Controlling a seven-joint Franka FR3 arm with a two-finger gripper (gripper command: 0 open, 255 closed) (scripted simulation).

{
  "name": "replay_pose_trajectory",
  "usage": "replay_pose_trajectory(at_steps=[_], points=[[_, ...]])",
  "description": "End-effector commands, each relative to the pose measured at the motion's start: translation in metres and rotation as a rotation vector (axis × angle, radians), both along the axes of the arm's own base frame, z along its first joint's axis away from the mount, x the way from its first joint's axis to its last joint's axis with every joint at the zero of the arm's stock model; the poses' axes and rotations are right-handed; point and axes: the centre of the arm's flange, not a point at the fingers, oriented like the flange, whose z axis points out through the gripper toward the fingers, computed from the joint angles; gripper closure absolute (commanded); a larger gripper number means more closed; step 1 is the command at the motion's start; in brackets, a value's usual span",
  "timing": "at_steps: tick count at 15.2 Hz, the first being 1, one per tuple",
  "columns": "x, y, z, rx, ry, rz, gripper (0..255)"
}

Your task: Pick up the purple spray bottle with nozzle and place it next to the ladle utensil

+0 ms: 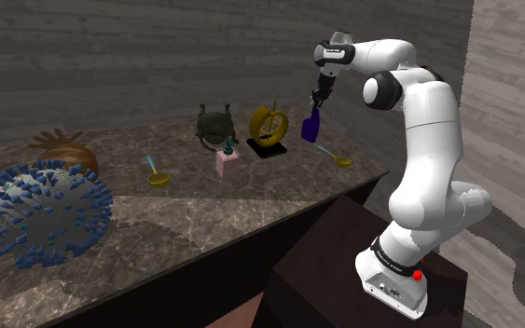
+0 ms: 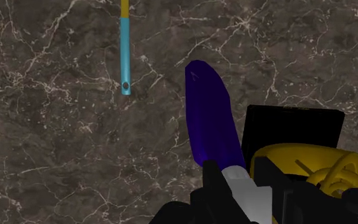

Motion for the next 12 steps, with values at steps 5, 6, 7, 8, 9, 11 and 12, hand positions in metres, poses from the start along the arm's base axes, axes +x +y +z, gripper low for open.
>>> replay_pose_trajectory(at_steps=[5,6,7,8,9,11,12], points=[[0.000,0.000,-0.031,-0.001,-0.001,0.000,255],[0.000,0.000,-0.037,-0.001,-0.001,0.000,255],[0.000,0.000,-0.042,-0.001,-0.001,0.000,255],[0.000,0.000,-0.047,-0.001,-0.001,0.000,255],[0.000,0.000,-0.053,-0.001,-0.001,0.000,255],[0.000,0.000,-0.063,-0.001,-0.001,0.000,255],[0.000,0.000,-0.065,-0.001,-0.001,0.000,255]])
